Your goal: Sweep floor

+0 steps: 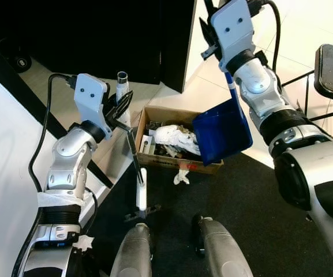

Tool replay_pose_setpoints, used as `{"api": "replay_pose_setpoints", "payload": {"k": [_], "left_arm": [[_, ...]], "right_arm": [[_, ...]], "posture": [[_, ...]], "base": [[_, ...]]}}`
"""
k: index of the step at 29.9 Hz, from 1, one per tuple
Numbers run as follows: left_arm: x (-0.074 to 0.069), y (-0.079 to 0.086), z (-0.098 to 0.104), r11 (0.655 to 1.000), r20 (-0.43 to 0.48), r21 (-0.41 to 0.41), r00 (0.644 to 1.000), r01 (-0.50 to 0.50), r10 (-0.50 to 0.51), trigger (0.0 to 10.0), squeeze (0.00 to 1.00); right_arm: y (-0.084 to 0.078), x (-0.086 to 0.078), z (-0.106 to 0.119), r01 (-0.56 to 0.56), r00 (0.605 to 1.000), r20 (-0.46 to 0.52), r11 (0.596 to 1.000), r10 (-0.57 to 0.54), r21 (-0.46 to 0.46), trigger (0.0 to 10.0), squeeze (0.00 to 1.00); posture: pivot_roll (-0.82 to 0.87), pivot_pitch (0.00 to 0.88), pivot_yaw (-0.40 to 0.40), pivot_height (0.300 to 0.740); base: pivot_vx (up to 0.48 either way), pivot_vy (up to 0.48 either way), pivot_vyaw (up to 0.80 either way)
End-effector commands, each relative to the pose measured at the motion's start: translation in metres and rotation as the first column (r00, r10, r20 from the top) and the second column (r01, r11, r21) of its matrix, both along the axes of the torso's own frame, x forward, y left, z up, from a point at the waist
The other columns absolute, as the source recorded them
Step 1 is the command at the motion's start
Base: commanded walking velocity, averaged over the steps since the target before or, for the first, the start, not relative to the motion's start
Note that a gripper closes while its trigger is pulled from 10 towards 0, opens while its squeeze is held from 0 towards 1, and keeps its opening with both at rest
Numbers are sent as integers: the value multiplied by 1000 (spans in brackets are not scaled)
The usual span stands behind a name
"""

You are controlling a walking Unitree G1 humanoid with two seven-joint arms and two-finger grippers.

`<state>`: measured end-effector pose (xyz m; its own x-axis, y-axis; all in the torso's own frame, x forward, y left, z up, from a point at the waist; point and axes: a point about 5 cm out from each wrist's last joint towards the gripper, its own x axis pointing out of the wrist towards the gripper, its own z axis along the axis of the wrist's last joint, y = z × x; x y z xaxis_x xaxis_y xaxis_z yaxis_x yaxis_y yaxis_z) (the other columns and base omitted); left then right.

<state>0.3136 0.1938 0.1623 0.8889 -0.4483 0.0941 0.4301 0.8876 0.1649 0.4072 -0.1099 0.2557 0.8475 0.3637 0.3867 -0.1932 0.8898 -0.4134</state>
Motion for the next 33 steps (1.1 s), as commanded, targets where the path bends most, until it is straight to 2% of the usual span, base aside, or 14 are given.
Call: {"api": "replay_pose_setpoints", "payload": {"k": [1,3,4,5,8,9,10,14,16,23,26,29,33], "left_arm": [[-2,-4,3,1000,16,-9,1000,9,-8,10000,0],[-3,1,-2,1000,-5,-1,1000,-17,17,10000,0],[-3,2,-5,1000,-15,4,1000,-28,28,10000,0],[-3,3,-6,999,-20,6,999,-33,33,10000,0],[-3,4,-7,999,-25,9,999,-37,37,10000,0],[-1,4,-9,999,-29,14,999,-40,40,10000,0],[0,3,-9,999,-33,19,999,-43,44,10000,0],[3,3,-10,998,-38,28,998,-51,52,10000,0],[6,3,-11,998,-41,39,997,-57,58,10000,0],[9,7,-14,992,-45,92,995,-83,87,10000,0],[11,16,-17,981,-39,158,992,-115,123,10000,0],[11,19,-18,977,-39,174,990,-127,135,10000,0],[10,29,-20,962,-30,212,983,-173,183,10000,0]], "right_arm": [[-9,3,16,15,1000,18,997,-17,77,10000,0],[-29,5,6,24,996,-88,974,-5,225,10000,0],[-36,5,-2,5,990,-135,956,36,292,10000,0],[-39,5,-6,-11,985,-157,944,67,330,10000,0],[-41,4,-12,-43,975,-187,931,118,363,10000,0],[-42,3,-18,-67,960,-223,915,168,399,10000,0],[-42,1,-25,-100,948,-240,911,209,400,10000,0],[-42,-3,-34,-137,931,-261,907,255,399,10000,0],[-41,-9,-45,-167,919,-278,916,279,366,10000,0],[-45,-20,-66,-176,908,-314,934,276,311,10000,0],[-49,-31,-80,-187,903,-340,953,262,238,10000,0],[-49,-33,-84,-191,899,-348,954,264,230,10000,0],[-47,-45,-104,-193,886,-396,969,240,156,10000,0]], "posture": [[55,120,-72,740],[52,110,-63,740],[50,106,-59,740],[50,106,-59,740],[45,100,-49,740],[42,97,-44,740],[40,93,-40,740],[36,90,-32,740],[30,82,-21,740],[30,73,-10,740],[32,71,-10,740],[32,69,-10,740],[33,63,-9,740]], "base": [[0,0,0],[0,0,0],[0,0,0],[0,0,0],[0,0,0],[0,0,0],[0,0,0],[0,0,0],[0,0,0],[0,0,0],[0,0,0],[0,0,0],[0,0,0]]}}
